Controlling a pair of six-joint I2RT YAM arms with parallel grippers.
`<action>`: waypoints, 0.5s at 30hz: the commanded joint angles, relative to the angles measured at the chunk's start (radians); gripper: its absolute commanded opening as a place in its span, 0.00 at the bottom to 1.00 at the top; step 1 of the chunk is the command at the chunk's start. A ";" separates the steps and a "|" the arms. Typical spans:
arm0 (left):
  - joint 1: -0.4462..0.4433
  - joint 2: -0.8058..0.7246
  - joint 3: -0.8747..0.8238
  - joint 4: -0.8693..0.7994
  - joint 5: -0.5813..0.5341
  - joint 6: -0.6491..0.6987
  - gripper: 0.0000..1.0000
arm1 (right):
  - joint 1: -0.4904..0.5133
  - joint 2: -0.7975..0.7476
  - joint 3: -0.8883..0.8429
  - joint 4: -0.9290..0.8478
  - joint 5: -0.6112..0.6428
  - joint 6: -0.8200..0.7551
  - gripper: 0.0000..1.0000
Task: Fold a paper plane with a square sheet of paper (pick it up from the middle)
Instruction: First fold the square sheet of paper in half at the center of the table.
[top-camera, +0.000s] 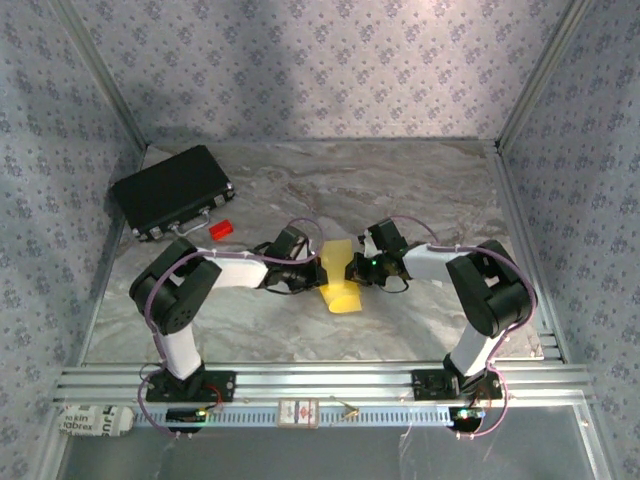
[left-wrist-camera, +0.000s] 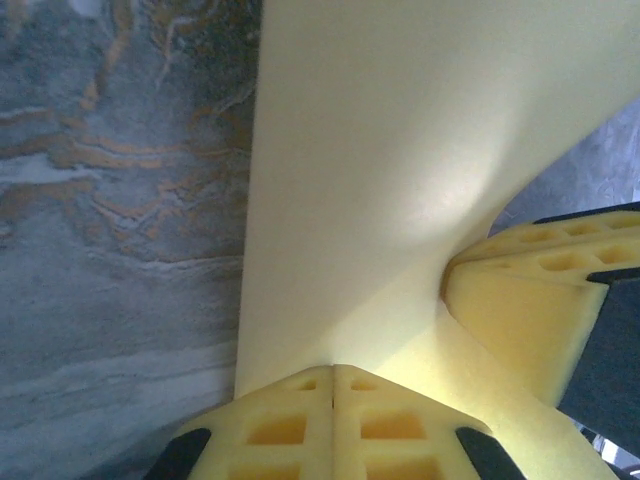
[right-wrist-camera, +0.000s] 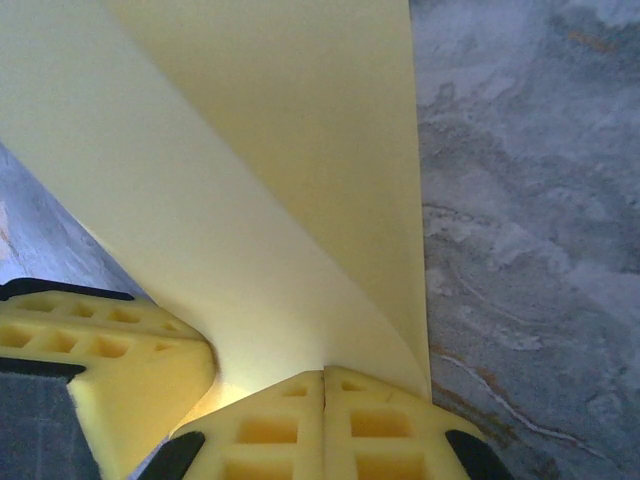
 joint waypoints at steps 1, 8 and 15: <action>0.019 -0.033 0.065 -0.047 -0.003 0.033 0.00 | -0.007 0.045 -0.043 -0.152 0.128 0.002 0.00; 0.074 0.015 0.096 -0.045 0.060 0.056 0.00 | -0.006 0.053 -0.043 -0.147 0.132 0.006 0.00; 0.086 0.071 0.092 -0.060 0.080 0.077 0.00 | 0.002 0.060 -0.053 -0.136 0.133 0.016 0.00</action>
